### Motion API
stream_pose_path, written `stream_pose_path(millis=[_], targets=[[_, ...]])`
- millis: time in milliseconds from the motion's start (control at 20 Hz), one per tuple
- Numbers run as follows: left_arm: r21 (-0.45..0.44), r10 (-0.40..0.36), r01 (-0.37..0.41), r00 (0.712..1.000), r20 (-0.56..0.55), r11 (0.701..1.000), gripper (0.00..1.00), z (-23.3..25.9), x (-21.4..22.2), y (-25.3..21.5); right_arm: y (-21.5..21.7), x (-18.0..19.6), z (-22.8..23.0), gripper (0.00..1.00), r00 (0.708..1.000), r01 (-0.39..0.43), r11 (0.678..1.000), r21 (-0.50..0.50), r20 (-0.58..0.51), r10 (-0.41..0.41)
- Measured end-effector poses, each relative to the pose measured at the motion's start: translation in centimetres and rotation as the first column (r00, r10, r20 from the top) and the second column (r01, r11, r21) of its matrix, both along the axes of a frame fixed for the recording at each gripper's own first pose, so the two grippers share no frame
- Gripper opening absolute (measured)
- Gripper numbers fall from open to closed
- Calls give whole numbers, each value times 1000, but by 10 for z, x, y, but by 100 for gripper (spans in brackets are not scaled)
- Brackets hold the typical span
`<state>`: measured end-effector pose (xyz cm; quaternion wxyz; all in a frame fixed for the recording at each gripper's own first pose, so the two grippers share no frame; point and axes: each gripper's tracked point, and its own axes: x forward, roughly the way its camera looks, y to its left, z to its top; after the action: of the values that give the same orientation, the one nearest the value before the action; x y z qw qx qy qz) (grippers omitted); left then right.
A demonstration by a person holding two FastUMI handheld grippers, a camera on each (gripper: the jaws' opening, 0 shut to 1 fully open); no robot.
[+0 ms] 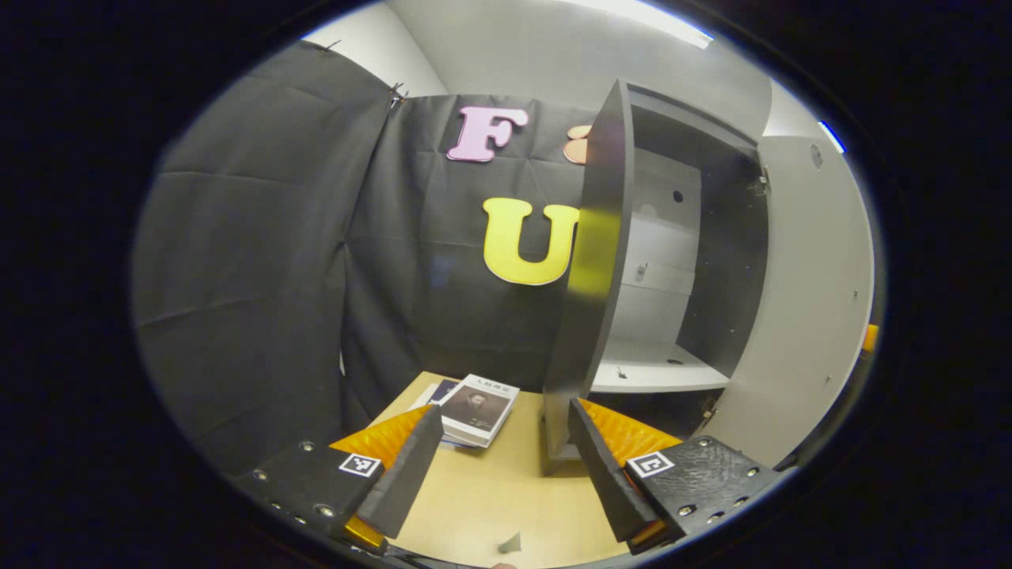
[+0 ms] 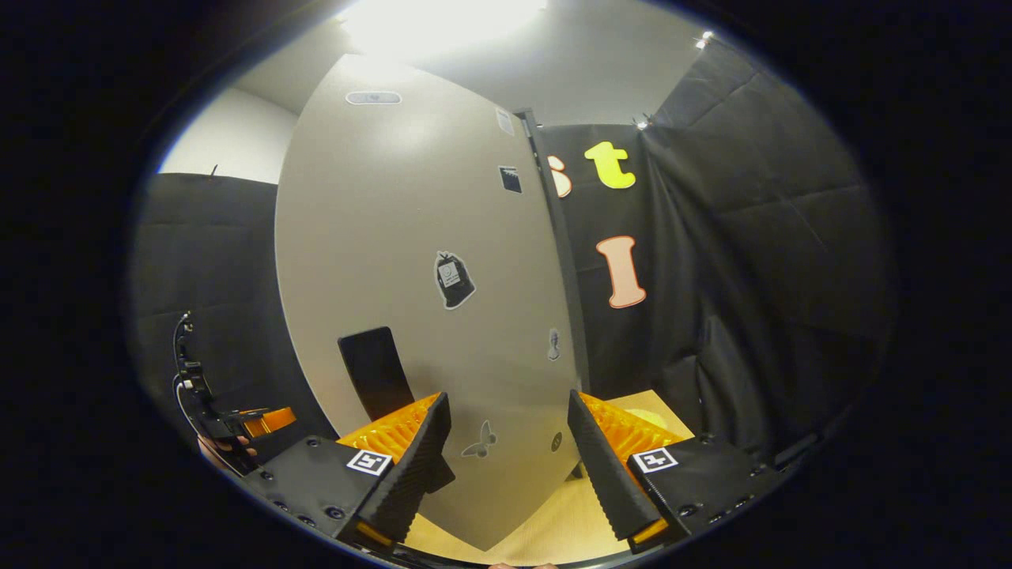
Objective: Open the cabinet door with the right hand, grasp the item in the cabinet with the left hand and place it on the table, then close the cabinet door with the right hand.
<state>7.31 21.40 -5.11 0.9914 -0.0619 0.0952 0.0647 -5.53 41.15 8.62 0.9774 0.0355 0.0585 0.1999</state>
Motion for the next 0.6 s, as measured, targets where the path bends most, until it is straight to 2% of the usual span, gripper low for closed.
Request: stream_pose_path(millis=[100,300,450,500,550,600], targets=[[7,7,-7,1000,4,1000,96,2,0,8,19,1,-2,95,999,-28,999,-16,15,28],[15,19,-19,1000,8,1000,96,5,-3,21,61,17,-14,95,998,-64,998,17,-14,64],[31,28,-28,1000,9,999,96,11,-5,30,104,21,-19,95,988,-153,987,37,-28,155],[45,33,-33,999,5,998,96,12,-7,34,111,22,-20,90,984,-173,984,30,-28,174],[59,35,-36,999,5,998,96,13,-8,36,115,24,-19,90,982,-185,983,24,-24,185],[71,38,-38,999,10,997,96,16,-9,37,116,25,-20,95,981,-192,981,17,-24,192]])
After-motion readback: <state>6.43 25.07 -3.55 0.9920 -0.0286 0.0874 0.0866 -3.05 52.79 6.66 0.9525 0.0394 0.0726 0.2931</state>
